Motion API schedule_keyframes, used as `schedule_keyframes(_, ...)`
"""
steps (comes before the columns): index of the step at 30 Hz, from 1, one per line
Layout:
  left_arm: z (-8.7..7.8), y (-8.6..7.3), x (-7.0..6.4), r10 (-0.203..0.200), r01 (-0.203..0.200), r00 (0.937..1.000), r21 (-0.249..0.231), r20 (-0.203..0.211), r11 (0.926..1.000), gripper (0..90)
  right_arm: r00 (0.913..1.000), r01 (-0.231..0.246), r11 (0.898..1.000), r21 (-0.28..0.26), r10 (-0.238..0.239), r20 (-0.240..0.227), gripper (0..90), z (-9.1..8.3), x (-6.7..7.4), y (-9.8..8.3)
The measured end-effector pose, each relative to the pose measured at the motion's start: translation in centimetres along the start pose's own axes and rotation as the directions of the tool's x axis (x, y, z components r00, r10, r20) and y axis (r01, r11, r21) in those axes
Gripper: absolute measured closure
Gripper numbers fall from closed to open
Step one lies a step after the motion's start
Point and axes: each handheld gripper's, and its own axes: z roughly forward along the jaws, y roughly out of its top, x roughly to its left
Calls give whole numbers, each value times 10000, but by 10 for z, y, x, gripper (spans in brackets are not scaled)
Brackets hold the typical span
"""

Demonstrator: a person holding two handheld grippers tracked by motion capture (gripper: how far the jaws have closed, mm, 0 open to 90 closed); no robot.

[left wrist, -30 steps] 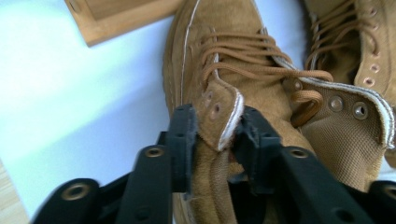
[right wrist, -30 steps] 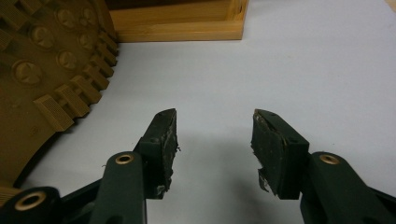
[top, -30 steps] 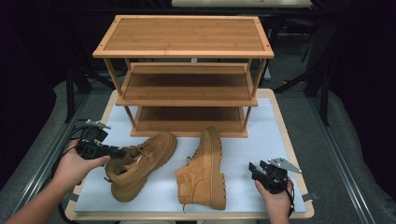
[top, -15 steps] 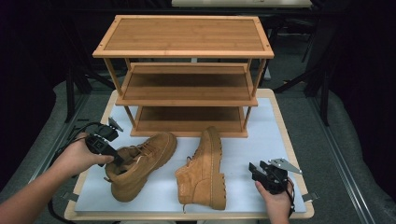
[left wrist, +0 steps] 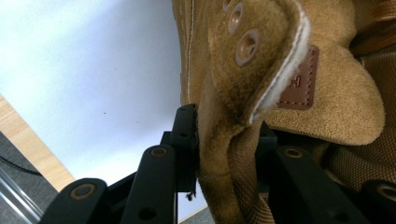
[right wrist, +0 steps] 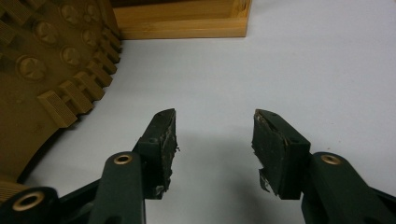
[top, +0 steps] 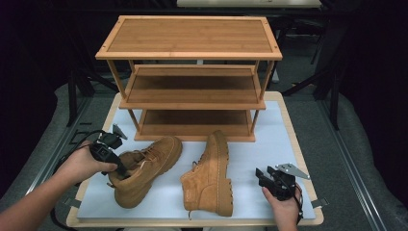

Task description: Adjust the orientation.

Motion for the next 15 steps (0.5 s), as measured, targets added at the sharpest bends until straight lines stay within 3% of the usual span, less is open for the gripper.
schedule_keyframes(8, -1, 5, -4, 17, -7, 9997, 446, -233, 9990, 759, 10000, -29, 10000, -31, 29, -7, 490, 0, 0, 0)
schedule_keyframes(15, -6, 8, -2, -350, 320, 9979, 541, 550, 9980, 772, 10000, -73, 10000, -53, 73, 6, 490, 0, -1, 0)
